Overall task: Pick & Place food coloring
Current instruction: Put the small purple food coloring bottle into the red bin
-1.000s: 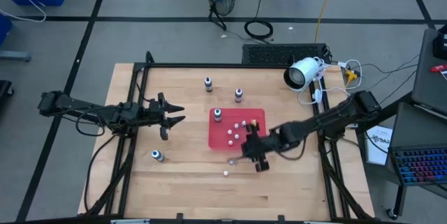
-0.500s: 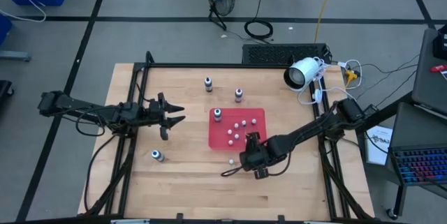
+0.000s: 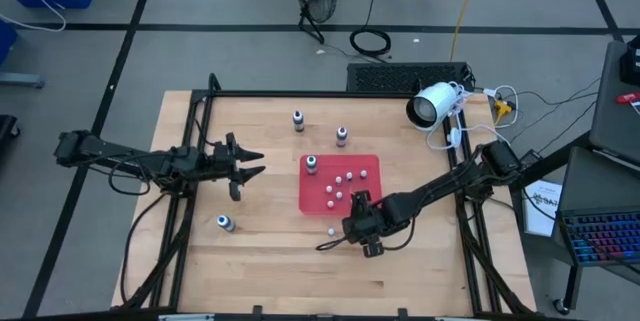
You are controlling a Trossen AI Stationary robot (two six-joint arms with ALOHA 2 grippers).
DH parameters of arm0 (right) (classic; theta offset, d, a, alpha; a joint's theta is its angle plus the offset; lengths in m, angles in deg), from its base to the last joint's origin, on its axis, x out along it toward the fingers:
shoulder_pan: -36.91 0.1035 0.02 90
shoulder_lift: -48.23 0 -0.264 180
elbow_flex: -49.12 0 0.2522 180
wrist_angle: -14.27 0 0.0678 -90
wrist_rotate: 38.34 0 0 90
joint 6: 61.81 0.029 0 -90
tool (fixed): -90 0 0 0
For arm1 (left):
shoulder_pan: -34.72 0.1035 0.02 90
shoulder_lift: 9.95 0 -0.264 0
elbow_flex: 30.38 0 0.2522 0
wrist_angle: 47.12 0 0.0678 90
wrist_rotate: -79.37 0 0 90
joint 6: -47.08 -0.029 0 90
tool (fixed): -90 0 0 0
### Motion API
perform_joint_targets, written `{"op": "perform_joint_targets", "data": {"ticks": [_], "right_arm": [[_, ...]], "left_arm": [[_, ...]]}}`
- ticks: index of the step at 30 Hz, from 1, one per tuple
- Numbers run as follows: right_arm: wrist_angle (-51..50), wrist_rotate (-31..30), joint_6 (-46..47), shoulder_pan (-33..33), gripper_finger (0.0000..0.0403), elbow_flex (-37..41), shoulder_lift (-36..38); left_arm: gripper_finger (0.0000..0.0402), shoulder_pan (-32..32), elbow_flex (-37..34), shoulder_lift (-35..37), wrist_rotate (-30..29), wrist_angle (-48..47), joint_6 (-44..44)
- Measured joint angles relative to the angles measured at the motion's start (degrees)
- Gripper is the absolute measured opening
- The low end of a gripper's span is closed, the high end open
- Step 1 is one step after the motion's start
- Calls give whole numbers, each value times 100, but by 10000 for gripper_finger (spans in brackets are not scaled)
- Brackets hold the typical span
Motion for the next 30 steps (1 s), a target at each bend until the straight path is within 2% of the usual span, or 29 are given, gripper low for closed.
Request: {"op": "perform_joint_targets", "data": {"ticks": [30], "right_arm": [[51,468,342,139,200,12,0]], "left_arm": [[170,0,0,0,0,0,0]]}}
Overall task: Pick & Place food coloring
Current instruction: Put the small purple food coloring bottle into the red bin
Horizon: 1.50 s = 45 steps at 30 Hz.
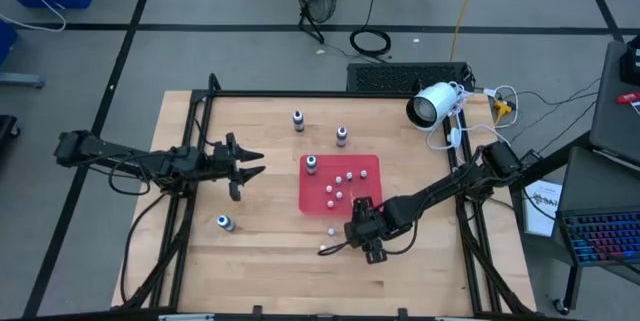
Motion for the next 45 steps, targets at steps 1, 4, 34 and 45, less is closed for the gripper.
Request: {"op": "perform_joint_targets", "data": {"ticks": [1,4,34,45], "right_arm": [[1,-5,1,10,200,0,0],[30,-15,-3,10,200,0,0],[257,-181,-137,-32,200,9,-251],[259,-181,-237,-34,200,9,-254]], "left_arm": [[170,1,0,0,0,0,0],[170,2,0,0,0,1,0],[170,2,0,2,0,2,2],[170,1,0,1,0,2,1]]}}
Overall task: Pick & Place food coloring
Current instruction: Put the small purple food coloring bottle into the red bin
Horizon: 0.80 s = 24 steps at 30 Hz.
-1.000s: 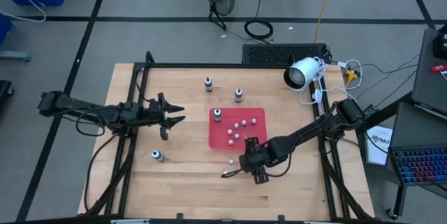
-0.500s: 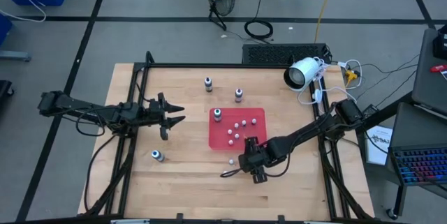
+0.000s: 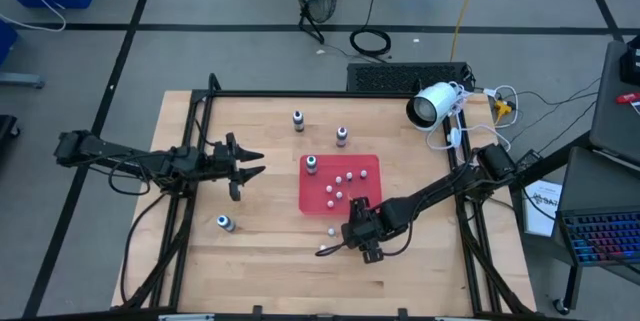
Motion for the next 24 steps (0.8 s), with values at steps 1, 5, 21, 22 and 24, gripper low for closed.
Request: {"op": "perform_joint_targets", "data": {"ticks": [1,5,21,22,24], "right_arm": [[0,0,0,0,200,0,0],[-1,2,0,-40,193,0,0],[-46,155,-112,-111,106,0,0],[-55,174,-112,-114,103,0,0],[-89,173,-112,-114,97,0,0]], "left_arm": [[170,0,0,1,0,0,-1],[170,1,0,1,0,0,-1],[170,0,0,0,0,0,-1],[170,-1,0,1,2,0,-1],[170,0,0,0,0,0,-1]]}}
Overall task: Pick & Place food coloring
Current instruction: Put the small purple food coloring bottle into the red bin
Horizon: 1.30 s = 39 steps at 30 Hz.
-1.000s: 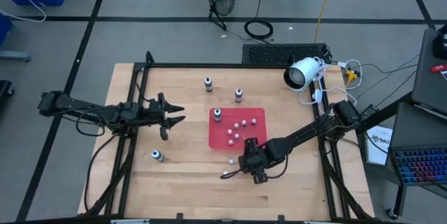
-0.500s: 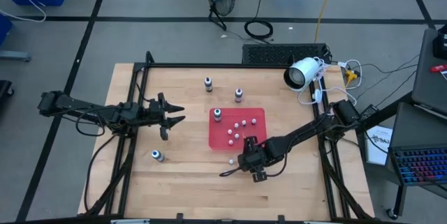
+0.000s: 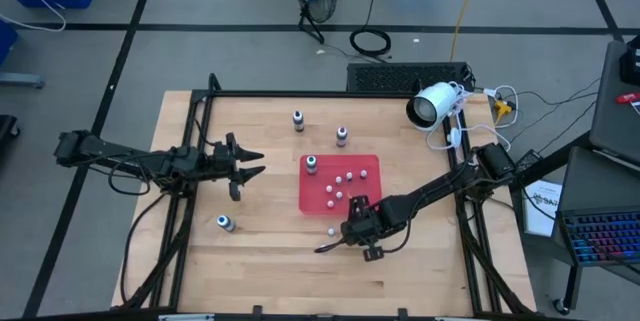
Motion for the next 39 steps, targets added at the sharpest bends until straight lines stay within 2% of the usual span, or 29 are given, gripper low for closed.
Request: {"op": "perform_joint_targets", "data": {"ticks": [8,14,22,27,31,35,39], "right_arm": [[-5,-7,-33,0,54,-2,0],[76,-2,-133,4,53,-2,72],[-378,-20,-601,-117,53,-644,973],[-813,-30,-923,-668,53,-1202,1647],[-1427,-37,-1090,-1400,53,-1493,1863],[-1971,-17,-897,-2154,53,-1402,1764],[-1942,148,-878,-2406,53,-855,1531]], "left_arm": [[170,1,0,-1,2,0,2],[170,1,0,-1,0,0,2],[170,0,0,1,0,-2,2],[170,-1,0,-1,0,-3,2],[170,-1,2,0,0,-2,1],[170,-1,2,1,0,-2,2],[170,0,2,1,0,-2,0]]}}
